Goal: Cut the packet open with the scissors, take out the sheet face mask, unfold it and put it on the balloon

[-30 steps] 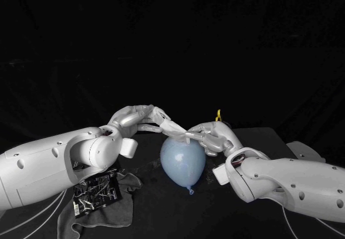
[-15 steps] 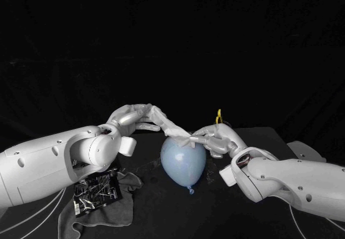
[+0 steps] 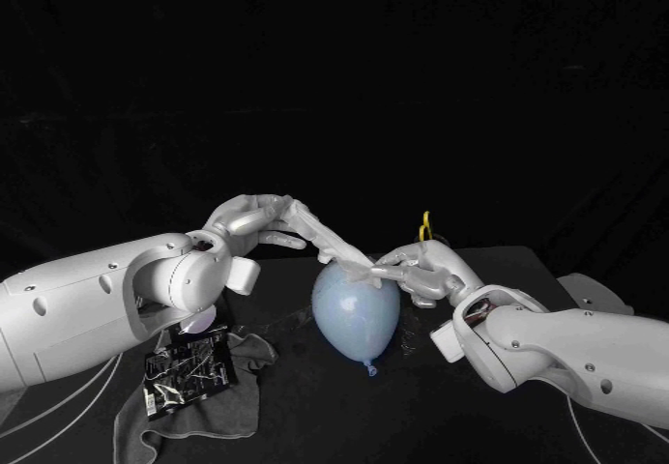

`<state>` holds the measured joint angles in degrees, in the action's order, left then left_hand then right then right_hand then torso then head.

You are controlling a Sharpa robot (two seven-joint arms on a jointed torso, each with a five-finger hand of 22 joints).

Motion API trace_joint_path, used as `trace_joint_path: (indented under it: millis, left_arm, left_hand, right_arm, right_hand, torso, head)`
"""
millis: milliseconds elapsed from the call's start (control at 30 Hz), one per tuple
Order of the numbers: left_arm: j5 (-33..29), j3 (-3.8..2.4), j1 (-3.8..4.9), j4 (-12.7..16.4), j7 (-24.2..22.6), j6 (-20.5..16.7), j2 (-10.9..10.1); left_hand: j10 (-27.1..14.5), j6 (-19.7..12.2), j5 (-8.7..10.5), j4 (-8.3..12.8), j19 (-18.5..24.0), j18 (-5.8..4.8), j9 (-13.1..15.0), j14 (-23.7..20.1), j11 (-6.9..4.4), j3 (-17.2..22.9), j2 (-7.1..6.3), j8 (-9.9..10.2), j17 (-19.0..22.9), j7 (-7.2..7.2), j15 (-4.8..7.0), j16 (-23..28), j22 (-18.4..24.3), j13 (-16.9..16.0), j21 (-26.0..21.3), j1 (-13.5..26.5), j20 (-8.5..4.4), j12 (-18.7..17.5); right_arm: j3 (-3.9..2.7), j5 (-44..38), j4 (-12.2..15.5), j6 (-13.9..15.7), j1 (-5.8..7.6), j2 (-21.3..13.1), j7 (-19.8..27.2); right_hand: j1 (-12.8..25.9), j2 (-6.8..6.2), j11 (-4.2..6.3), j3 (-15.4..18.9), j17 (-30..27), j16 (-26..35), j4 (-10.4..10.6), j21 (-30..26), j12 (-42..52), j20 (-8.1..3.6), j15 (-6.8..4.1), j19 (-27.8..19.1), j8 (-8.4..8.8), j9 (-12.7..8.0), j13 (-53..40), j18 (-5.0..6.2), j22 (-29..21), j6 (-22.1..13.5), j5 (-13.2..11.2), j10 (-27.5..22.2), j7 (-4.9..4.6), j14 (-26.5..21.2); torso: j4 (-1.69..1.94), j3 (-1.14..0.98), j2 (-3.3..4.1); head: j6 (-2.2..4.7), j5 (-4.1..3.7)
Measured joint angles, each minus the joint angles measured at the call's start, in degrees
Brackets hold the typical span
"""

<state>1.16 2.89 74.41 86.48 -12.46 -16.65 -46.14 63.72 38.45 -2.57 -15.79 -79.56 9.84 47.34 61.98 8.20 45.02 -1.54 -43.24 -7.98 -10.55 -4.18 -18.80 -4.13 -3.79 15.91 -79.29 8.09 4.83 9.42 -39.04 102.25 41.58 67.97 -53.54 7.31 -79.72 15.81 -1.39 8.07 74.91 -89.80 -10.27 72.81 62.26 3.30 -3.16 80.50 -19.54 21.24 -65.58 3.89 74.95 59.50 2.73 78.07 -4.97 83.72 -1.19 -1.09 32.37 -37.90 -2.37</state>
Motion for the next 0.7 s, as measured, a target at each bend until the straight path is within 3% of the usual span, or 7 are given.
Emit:
trace_joint_path:
  millis: [367, 533, 700]
  left_arm:
    - [3.4, -0.06, 3.24, -0.9, 3.0, 2.3, 1.4]
    - [4.8, -0.06, 4.83, -1.6, 4.8, 3.9, 1.6]
    - [6.1, -0.06, 5.89, -2.8, 6.4, 5.5, 1.6]
  left_hand:
    - [0.2, 0.0, 0.0, 0.0, -0.6, -0.04, 1.1, 2.4, -0.2, 0.3, -0.15, 0.0, -0.6, 0.01, 0.33, -0.7, -0.1, 0.0, 0.0, 0.2, -0.19, 0.0]
    - [0.3, -0.1, 0.0, -0.2, -2.1, -0.09, 1.5, 6.6, -0.77, 0.5, -0.16, 0.0, -2.1, 0.1, 1.02, -2.6, -0.4, 0.0, 0.9, 0.2, -1.04, 0.0]
    - [0.4, 0.0, 0.01, -0.2, -3.2, -0.14, 1.6, 8.9, -1.04, 0.5, -0.22, 0.0, -3.4, 0.23, 1.5, -3.5, -0.7, 0.0, 1.6, 0.2, -1.58, 0.0]
  right_arm:
    - [0.02, -1.6, 0.0, -2.7, 0.05, 1.6, -0.2]
    - [0.04, -2.3, -0.3, -2.1, 0.56, 1.8, -0.2]
    - [0.0, -2.7, -0.9, -0.8, 1.49, 1.4, -0.2]
  right_hand:
    - [0.9, -0.89, 0.78, -2.8, 0.0, 0.0, -0.7, -2.1, -3.1, 0.21, 0.22, -1.4, -0.67, 0.0, 2.1, -0.02, 0.0, -0.9, -0.1, -0.4, -0.12, 0.2]
    - [1.5, -1.45, 0.71, -4.6, 0.0, 0.1, -0.7, -0.2, -1.7, 0.28, 0.22, -0.7, -1.13, 0.0, 0.8, -0.02, 0.0, -1.0, -0.2, 0.0, -0.14, 0.2]
    - [1.9, -1.87, 0.89, -6.1, 0.0, 0.1, -0.7, 0.3, -1.6, 0.19, 0.22, -0.3, -1.19, 0.0, 0.3, -0.02, 0.0, -0.9, -0.3, 0.5, -0.08, 0.2]
  torso:
    - [0.05, 0.03, -0.02]
    - [0.05, 0.03, -0.02]
    - [0.04, 0.03, -0.02]
  head:
    - [0.05, 0.14]
    - [0.15, 0.25]
    - [0.2, 0.3]
